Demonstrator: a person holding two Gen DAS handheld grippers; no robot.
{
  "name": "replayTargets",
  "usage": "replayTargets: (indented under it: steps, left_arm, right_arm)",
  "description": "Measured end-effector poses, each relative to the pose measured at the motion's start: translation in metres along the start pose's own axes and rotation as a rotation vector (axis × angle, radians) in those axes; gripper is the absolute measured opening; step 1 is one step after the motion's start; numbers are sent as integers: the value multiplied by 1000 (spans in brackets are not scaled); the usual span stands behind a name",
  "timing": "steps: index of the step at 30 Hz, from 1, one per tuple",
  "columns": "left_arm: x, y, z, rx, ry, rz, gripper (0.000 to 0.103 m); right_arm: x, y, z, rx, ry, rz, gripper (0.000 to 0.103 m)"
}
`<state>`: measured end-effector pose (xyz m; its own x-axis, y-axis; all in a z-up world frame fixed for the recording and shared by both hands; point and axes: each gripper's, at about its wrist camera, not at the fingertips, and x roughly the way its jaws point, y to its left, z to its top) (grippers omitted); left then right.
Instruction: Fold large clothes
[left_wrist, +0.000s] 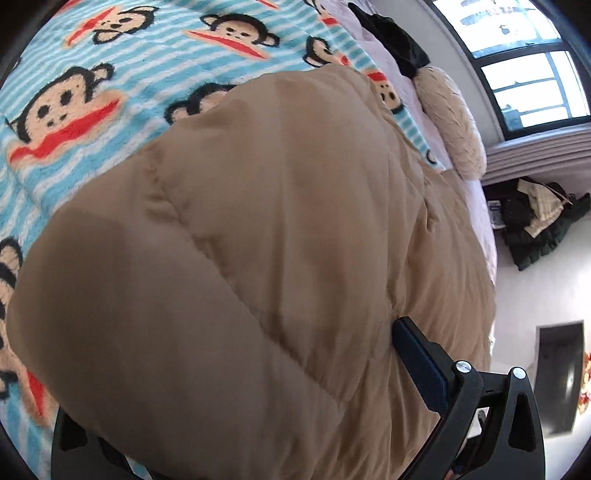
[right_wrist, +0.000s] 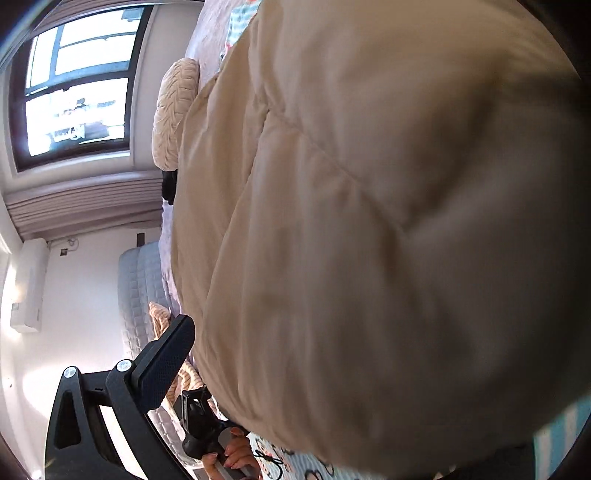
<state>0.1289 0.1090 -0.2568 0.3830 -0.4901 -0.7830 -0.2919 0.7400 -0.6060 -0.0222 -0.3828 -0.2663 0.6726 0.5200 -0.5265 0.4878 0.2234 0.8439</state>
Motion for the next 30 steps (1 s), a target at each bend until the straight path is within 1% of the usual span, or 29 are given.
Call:
replayTargets:
  steps: [2,3,4,5,6,7,8,9,10,11,12,14,17,20,24,27,30]
  left_arm:
    - [-1,-3,2,4,-2,-5,61]
    - [-3,-4,2,5,1,-26,52]
    - [-5,-7,2,17,-2,-30,41]
    - [-8,-12,1,46,-12,-17,34]
    - [-12,-20,-1,93,-23,5,32]
    - [-15,-27,-1,128,-31,22,27]
    - [-20,-36,-4,178,-43,43,23]
    - [-25,-43,-6,216,-53,56,22]
    - [-31,-51,-9,263,-65,70,21]
    - [-37,-59,-12,308,-76,77,20]
    - [-43,-65,-15,344,-83,76,20]
    - [-55,-72,-20,391,-88,69,20]
    - [-75,-70,-30,428,-69,51,20]
    - [-91,-63,-41,441,-27,34,20]
    - [-126,-35,-79,474,37,20,20]
    - [-145,-15,-107,468,92,21,20]
    - [-159,10,-136,461,138,54,20]
  right_arm:
    - [1,-1,0,18,-2,9,103]
    - [1,-3,0,31,0,17,102]
    - [1,-5,1,50,3,17,101]
    - [0,-7,0,65,6,8,96]
    - [-1,-9,1,81,12,-7,82]
    - [-1,-12,1,99,18,-20,73]
    - [-2,-14,2,111,23,-15,57]
    - [-4,-15,1,115,23,-2,43]
    - [-6,-15,0,110,22,5,39]
    - [-8,-13,-2,103,20,11,31]
    - [-12,-11,-4,95,18,23,27]
    - [-18,-9,-7,81,14,40,23]
    - [-32,-3,-18,49,14,45,21]
    - [-49,-2,-34,27,19,36,21]
    - [-75,-9,-68,12,27,-2,21]
    - [-92,-25,-97,42,36,-22,22]
    - [-106,-42,-122,66,48,-46,22]
